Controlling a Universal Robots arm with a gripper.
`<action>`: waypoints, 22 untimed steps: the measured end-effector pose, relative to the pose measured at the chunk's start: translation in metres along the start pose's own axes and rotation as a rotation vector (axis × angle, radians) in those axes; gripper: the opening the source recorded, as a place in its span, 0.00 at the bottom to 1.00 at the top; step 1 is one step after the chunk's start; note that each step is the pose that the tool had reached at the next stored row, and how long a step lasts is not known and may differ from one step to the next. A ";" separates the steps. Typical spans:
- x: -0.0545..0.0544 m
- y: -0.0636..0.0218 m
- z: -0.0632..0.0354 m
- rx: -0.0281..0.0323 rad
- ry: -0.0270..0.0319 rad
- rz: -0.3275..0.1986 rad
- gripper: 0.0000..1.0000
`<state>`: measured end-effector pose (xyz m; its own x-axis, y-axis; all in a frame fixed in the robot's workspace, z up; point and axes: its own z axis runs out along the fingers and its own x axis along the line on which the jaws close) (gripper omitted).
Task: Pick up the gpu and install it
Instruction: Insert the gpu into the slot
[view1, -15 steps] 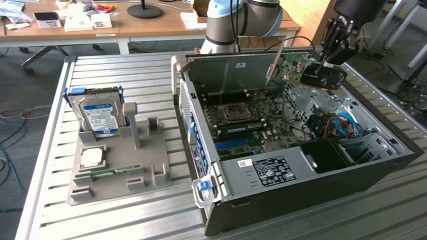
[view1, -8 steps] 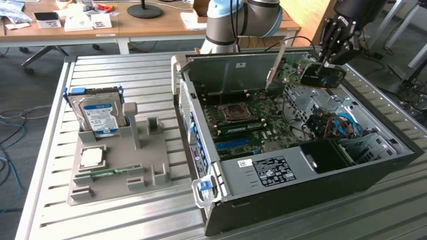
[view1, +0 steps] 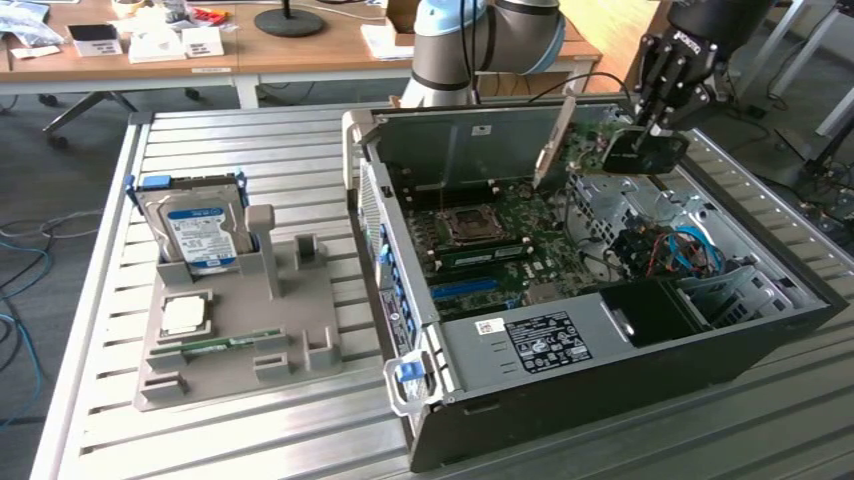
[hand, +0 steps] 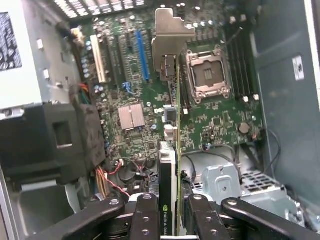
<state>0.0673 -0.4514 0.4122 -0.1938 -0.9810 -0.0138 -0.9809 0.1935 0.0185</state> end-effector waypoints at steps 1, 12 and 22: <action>0.000 0.0000 0.0000 -0.0003 0.0004 -0.018 0.27; 0.000 0.0000 0.0003 -0.0018 0.0026 -0.129 0.27; 0.002 0.0073 0.0053 0.0129 0.0008 -0.142 0.27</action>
<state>0.0598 -0.4514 0.4070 -0.0533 -0.9985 -0.0146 -0.9986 0.0532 0.0036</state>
